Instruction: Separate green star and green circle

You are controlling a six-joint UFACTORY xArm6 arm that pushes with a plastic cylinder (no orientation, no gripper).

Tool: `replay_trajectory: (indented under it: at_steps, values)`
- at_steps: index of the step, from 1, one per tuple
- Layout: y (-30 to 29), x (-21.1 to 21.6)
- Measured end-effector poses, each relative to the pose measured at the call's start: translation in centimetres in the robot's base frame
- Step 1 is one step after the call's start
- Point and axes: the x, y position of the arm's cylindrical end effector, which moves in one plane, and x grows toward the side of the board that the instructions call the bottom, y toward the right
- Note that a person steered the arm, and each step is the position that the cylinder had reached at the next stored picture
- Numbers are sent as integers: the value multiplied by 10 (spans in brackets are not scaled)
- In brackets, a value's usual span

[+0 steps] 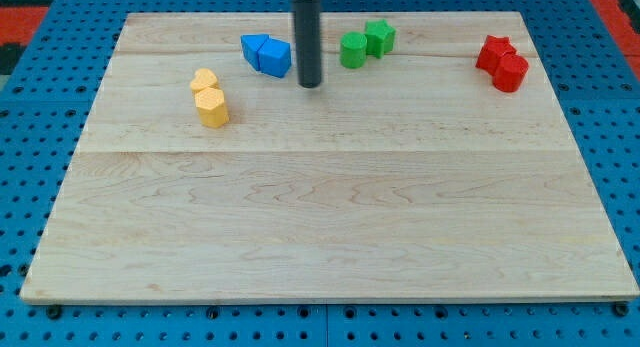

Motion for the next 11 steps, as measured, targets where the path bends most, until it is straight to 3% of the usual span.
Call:
replay_trajectory:
  at_steps: [1, 2, 3, 5, 6, 7, 8, 9, 10, 11]
  values:
    - [119, -34]
    - [198, -110]
    - [166, -139]
    - [9, -37]
    - [11, -39]
    - [1, -111]
    - [-25, -103]
    - [-24, -26]
    - [-22, 20]
    - [-29, 23]
